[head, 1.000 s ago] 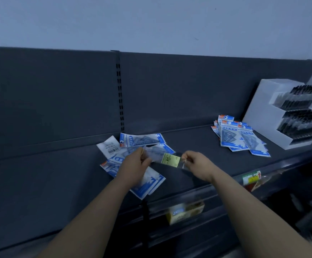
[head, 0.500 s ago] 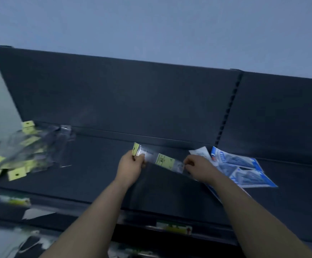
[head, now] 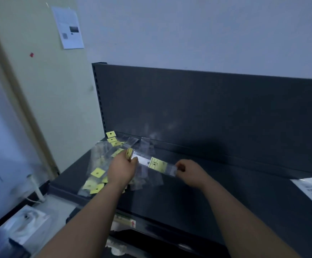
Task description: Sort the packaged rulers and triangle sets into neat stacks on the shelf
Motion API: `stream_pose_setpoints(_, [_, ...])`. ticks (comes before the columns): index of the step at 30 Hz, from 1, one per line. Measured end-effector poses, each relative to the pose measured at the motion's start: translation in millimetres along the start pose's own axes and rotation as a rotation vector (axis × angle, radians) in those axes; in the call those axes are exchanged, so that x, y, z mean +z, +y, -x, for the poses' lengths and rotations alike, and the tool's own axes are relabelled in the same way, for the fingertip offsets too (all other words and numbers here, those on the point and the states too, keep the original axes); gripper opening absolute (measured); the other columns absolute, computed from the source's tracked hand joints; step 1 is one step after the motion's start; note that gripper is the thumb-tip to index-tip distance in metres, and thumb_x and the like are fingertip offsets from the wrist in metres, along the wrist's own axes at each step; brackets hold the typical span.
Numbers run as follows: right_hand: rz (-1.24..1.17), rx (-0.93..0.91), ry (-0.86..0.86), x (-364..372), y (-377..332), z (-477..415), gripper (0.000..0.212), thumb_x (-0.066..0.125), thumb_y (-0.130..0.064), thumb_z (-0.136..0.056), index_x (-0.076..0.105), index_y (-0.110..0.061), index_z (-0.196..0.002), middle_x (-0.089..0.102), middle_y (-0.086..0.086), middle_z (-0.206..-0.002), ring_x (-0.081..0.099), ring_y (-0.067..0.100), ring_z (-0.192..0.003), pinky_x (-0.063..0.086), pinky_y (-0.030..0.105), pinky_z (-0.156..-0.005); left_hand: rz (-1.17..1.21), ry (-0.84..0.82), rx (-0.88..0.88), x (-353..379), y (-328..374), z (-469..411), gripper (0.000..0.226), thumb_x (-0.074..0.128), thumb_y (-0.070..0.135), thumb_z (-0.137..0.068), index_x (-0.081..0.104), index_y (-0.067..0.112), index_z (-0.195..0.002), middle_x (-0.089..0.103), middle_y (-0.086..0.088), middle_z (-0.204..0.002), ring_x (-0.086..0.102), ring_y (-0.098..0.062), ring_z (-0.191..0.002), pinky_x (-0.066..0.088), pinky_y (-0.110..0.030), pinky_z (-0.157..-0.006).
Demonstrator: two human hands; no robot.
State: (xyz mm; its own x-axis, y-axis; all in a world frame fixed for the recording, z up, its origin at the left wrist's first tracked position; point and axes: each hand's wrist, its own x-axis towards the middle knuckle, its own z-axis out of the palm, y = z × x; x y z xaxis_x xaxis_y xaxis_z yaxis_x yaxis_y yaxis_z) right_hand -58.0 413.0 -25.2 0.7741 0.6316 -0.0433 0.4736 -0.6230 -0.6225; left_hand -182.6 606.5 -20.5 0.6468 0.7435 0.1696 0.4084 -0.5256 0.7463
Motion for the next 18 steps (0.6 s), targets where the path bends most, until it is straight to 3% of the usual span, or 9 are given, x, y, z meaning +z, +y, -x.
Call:
stream_pose_setpoints(4, [0.024,0.010,0.011,33,-25,-24,0.019,0.054,-0.015,-0.090,0.063,-0.015,-0.106,0.065,0.003,-0.109,0.060,0.018,-0.098,0.046,0.027,-0.082,-0.170,-0.015,-0.028,-14,-36,-26,0.026,0.055,0.032,-0.091,0.060,0.013,-0.109,0.069,-0.010,-0.090,0.062,-0.030,-0.078,0.047,-0.032,-0.066])
stream_pose_setpoints(7, [0.036,-0.014,-0.016,50,-35,-40,0.022,0.051,-0.011,-0.090,0.063,-0.013,-0.109,0.063,0.006,-0.112,0.059,0.021,-0.101,0.047,0.030,-0.087,-0.199,-0.008,-0.097,-19,-49,-35,0.028,0.055,0.030,-0.093,0.059,0.012,-0.114,0.067,-0.008,-0.091,0.061,-0.026,-0.075,0.043,-0.028,-0.061])
stream_pose_setpoints(10, [0.085,-0.027,-0.037,61,-37,-48,0.030,0.054,-0.009,-0.087,0.061,-0.016,-0.115,0.057,0.009,-0.117,0.057,0.025,-0.106,0.048,0.032,-0.092,-0.305,0.016,-0.116,-22,-56,-39,0.050,0.058,0.036,-0.090,0.047,0.012,-0.132,0.061,-0.013,-0.119,0.058,-0.033,-0.107,0.048,-0.039,-0.085])
stream_pose_setpoints(12, [0.096,-0.024,-0.038,61,-35,-50,0.032,0.056,-0.012,-0.087,0.059,-0.019,-0.118,0.051,0.009,-0.119,0.055,0.025,-0.107,0.047,0.032,-0.092,-0.393,0.035,-0.093,-22,-53,-43,0.065,0.059,0.040,-0.089,0.035,0.012,-0.143,0.047,-0.016,-0.138,0.046,-0.036,-0.123,0.040,-0.044,-0.099])
stream_pose_setpoints(15, [0.103,-0.009,-0.025,51,-26,-45,0.038,0.056,-0.017,-0.092,0.051,-0.018,-0.130,0.044,0.006,-0.131,0.048,0.022,-0.117,0.040,0.026,-0.097,-0.427,0.076,0.036,-10,-37,-44,0.065,0.059,0.039,-0.087,0.036,0.012,-0.141,0.041,-0.015,-0.142,0.039,-0.033,-0.129,0.033,-0.042,-0.105])
stream_pose_setpoints(18, [0.135,0.033,0.025,34,-8,-32,0.040,0.049,-0.014,-0.096,0.048,-0.016,-0.136,0.041,0.006,-0.141,0.045,0.020,-0.126,0.036,0.026,-0.105,-0.409,0.016,0.192,16,-7,-36,0.053,0.054,0.040,-0.088,0.047,0.015,-0.135,0.048,-0.009,-0.137,0.042,-0.030,-0.124,0.035,-0.039,-0.101])
